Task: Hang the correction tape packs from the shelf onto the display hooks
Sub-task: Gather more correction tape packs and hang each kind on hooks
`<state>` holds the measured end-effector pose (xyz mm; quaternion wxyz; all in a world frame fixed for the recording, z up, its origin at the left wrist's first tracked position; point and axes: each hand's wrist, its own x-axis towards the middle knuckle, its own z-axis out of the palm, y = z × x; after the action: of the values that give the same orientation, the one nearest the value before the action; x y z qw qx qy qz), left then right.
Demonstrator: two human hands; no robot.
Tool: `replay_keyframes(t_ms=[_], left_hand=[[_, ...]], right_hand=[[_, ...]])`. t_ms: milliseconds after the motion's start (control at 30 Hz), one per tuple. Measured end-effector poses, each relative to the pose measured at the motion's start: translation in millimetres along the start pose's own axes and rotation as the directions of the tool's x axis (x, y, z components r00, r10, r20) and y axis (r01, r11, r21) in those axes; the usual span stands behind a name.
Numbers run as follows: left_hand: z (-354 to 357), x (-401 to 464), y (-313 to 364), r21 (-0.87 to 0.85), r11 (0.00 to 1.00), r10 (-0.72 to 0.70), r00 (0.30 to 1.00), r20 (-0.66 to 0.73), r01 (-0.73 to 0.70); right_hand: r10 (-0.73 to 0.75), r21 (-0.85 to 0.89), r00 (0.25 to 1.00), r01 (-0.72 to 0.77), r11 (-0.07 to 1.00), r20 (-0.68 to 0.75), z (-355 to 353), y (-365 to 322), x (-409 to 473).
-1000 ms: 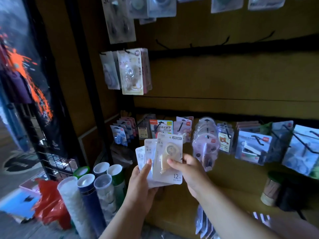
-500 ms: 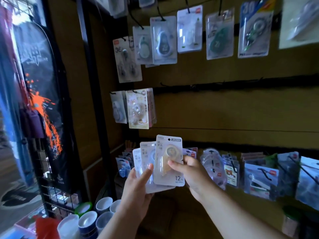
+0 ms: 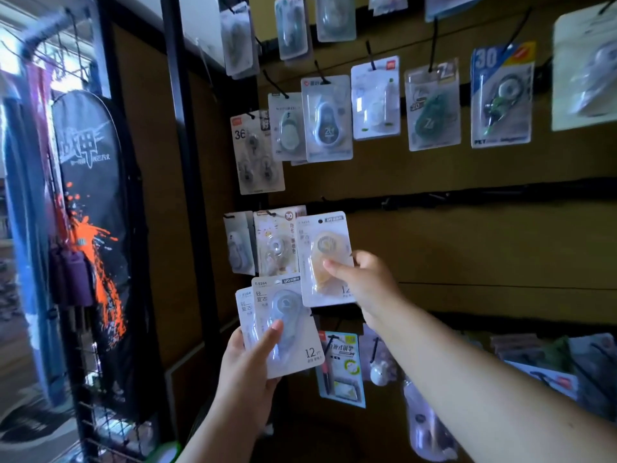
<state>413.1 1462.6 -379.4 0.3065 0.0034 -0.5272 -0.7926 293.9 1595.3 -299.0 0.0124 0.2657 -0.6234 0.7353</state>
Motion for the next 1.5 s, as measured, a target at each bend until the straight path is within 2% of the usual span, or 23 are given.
replay_keyframes(t_ms=[233, 667, 900, 1200, 1267, 1400, 1500], left_hand=[[-0.6, 8.9, 0.1, -0.008, 1.0, -0.006, 1.0, -0.007, 0.006], [3.2, 19.7, -7.3, -0.001, 1.0, -0.031, 0.999, -0.007, 0.031], [4.3, 23.5, -13.8, -0.015, 0.999, -0.049, 0.999, -0.019, 0.049], [7.3, 29.0, -16.2, 0.001, 1.0, -0.027, 1.0, -0.005, 0.027], [8.5, 29.1, -16.7, 0.008, 1.0, -0.025, 1.0, -0.002, 0.025], [12.6, 25.8, -17.4, 0.018, 1.0, -0.024, 1.0, 0.001, 0.023], [17.6, 21.8, -16.9, 0.031, 0.999, -0.018, 1.0, 0.0, 0.018]], right_hand=[[0.0, -0.026, 0.996, -0.002, 1.0, -0.085, 14.3, -24.6, 43.0], [-0.05, -0.059, 0.98, 0.039, 0.997, -0.193, 18.8, -9.8, 61.5], [0.063, -0.157, 0.96, -0.109, 0.982, -0.273, 14.6, -3.4, 96.4], [0.238, -0.324, 0.94, -0.311, 0.894, -0.246, 0.2, 19.1, 79.8], [0.272, -0.267, 0.945, -0.313, 0.911, -0.179, 1.3, 25.7, 56.0], [0.319, -0.161, 0.929, -0.292, 0.943, 0.187, 4.0, 35.7, 6.9], [0.253, -0.167, 0.928, -0.214, 0.963, 0.272, 6.8, 41.0, -13.2]])
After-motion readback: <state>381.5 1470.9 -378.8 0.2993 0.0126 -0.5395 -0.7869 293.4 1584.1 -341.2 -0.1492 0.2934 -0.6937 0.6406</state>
